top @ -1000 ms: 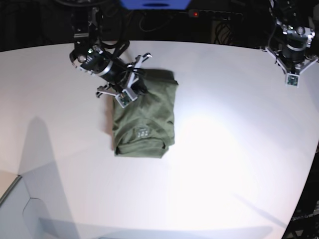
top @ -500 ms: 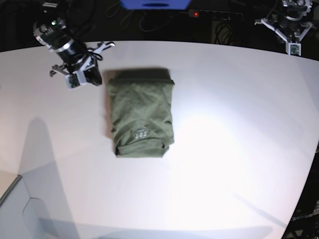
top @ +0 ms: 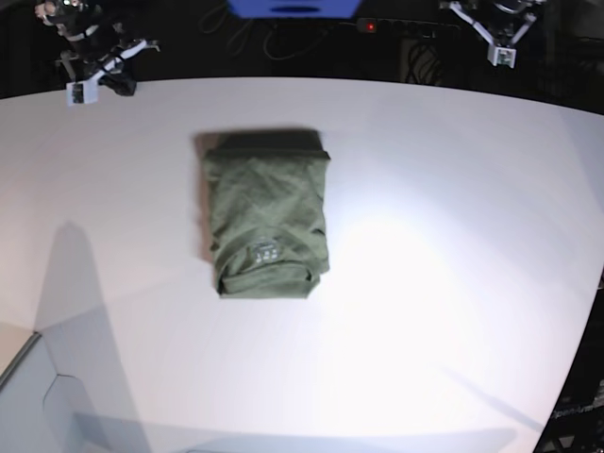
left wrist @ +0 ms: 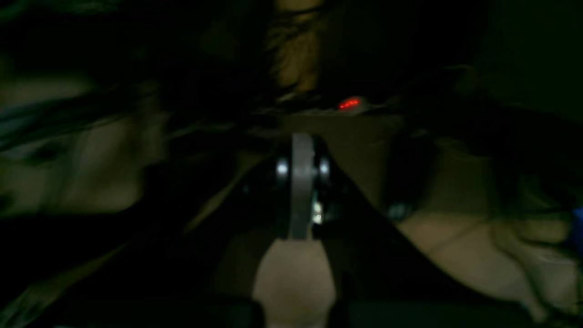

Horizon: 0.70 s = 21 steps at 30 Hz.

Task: Layout the t-shirt on the table in an organized manner, then fold the t-shirt properly

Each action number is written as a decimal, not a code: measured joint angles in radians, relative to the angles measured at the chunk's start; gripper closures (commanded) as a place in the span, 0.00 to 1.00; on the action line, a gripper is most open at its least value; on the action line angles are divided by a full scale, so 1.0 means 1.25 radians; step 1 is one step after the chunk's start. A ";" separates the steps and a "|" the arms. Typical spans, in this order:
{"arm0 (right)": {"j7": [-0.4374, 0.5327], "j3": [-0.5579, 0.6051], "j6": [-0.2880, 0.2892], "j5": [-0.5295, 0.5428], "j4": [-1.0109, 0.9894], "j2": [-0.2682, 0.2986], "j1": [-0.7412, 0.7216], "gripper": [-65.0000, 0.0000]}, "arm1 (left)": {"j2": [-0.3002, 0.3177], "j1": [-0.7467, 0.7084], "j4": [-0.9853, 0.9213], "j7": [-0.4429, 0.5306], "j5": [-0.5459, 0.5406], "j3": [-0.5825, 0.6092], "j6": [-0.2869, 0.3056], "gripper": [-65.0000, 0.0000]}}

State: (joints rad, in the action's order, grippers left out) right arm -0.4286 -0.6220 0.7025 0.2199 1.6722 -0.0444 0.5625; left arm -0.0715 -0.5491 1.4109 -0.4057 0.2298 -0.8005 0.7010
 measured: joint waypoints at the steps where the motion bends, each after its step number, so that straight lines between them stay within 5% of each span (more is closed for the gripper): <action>1: 0.031 -0.009 0.000 0.002 -0.021 0.003 -0.002 1.00 | 0.004 0.008 -0.037 0.014 0.013 0.009 0.002 1.00; 21: 0.675 -0.013 0.105 0.038 -0.511 0.029 -0.030 1.00 | 0.127 0.201 -0.515 0.222 0.031 0.104 -0.008 1.00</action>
State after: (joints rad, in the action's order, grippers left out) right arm 0.4152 -0.6384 0.8337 0.2676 1.0336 -0.0078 0.5255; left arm 0.0875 -0.2974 0.7677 -0.1276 0.2691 -0.6704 0.6907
